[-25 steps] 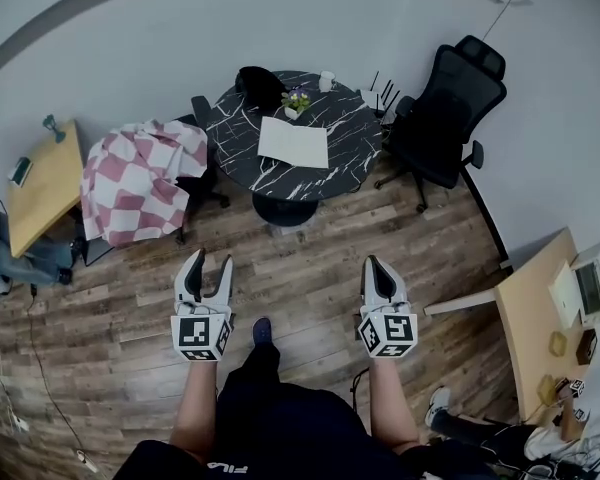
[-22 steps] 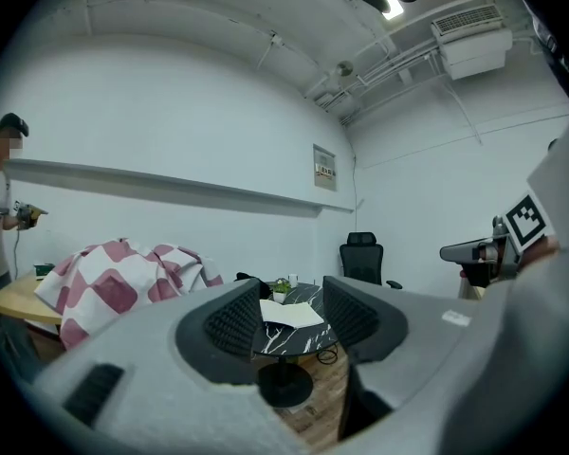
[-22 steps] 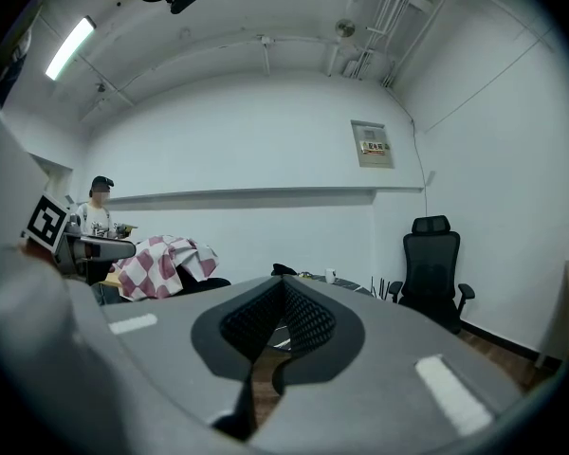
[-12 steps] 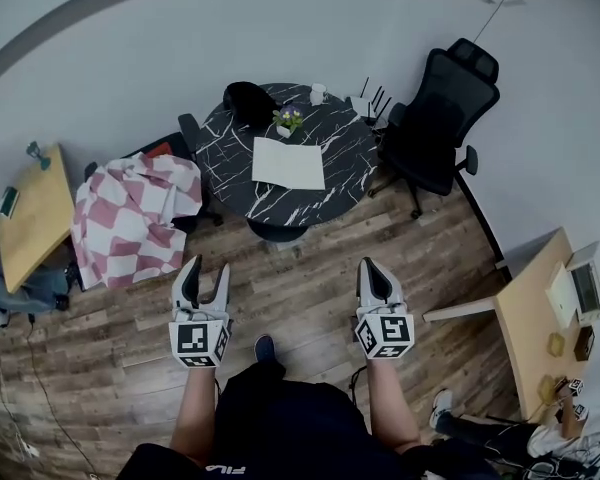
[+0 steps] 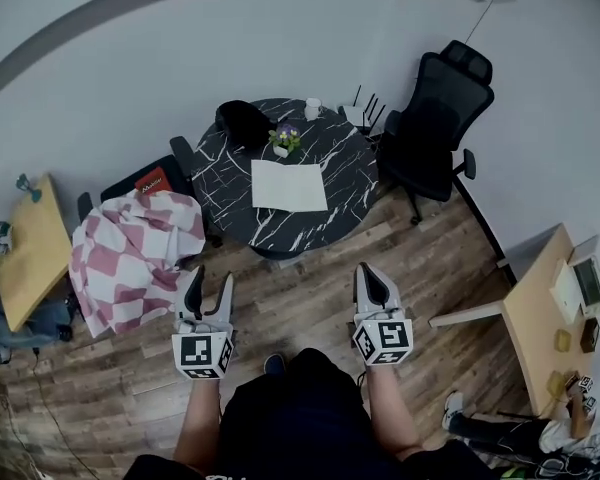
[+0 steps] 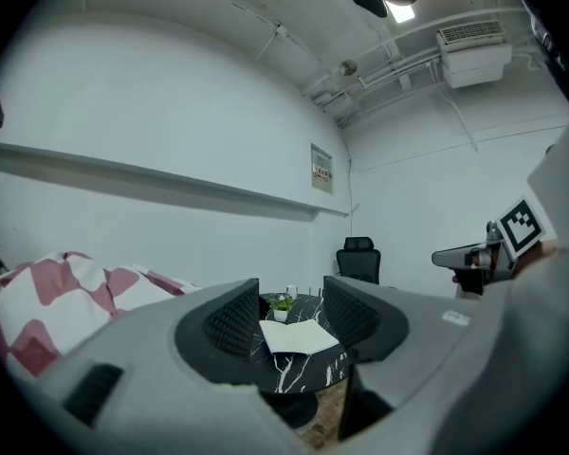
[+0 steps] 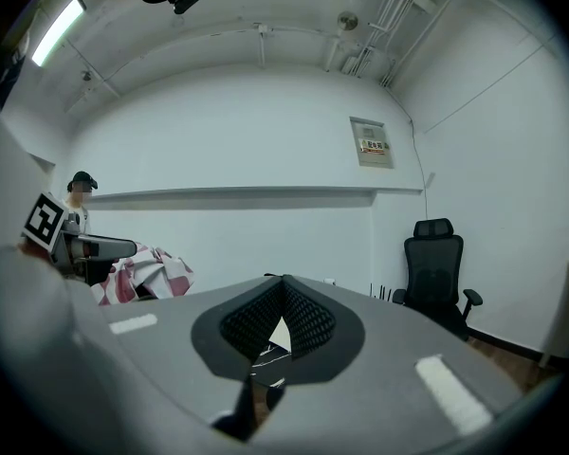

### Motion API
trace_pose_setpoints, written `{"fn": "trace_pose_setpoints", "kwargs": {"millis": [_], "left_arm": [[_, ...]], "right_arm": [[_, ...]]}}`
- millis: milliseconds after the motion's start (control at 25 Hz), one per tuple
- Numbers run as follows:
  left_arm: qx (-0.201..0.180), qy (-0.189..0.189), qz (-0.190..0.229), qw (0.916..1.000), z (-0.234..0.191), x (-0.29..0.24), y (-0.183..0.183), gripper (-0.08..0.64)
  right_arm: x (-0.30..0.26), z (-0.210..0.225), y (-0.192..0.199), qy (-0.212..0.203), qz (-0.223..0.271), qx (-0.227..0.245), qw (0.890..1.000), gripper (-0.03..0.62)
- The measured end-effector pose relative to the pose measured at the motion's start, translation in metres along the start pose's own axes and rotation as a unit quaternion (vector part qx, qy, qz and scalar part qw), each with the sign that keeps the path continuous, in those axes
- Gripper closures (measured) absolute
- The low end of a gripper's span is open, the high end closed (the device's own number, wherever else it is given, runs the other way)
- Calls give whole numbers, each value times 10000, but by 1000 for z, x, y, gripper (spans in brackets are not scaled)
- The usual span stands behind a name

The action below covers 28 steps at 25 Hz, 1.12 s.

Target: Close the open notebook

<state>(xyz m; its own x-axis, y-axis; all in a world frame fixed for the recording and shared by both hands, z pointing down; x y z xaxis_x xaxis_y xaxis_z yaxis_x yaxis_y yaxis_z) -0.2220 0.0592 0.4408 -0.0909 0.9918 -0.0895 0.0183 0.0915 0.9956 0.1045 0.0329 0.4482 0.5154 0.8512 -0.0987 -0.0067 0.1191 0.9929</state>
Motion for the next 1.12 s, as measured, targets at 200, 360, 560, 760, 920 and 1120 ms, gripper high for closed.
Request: {"fn": "trace_pose_setpoints", "kwargs": {"millis": [200,360,560,760,920,1120], "left_arm": [[36,101,-40,9999,-1,-18,0,350],[32,123,-48,9999,-3,-33,3,350],[-16,143,-25,9999,0,-60,3,351],[-54,141,-82,9999,6,-89,7,351],[-48,102,-176,9998,9,-115,18,351],[-64,82,-313,9995,12,-146,30,350]], "right_arm": [[-11,7,-5,65,46,28,10000,581],[-25,13,1,66,50,-54,10000,581],[-46,28,0,39,125,-56,9999,581],[-64,50,-3,31,168,-55,9998,581],[-82,69,1,2,94,-69,9999,581],[-108,89,5,-68,4,-57,10000,580]]}}
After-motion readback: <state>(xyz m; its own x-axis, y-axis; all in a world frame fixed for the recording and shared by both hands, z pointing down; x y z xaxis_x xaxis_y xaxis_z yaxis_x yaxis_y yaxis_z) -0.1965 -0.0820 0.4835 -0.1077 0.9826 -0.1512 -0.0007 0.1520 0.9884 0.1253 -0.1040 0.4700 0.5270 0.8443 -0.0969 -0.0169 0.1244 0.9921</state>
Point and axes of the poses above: the fingertips, and each gripper's own axes: x backward along the fingers, z to its right, y out of its underside, the point moved 7 cm from there along x, backward along the fingers, and after that the axes turned 10 degrees about -y, right-handed, at the moved point
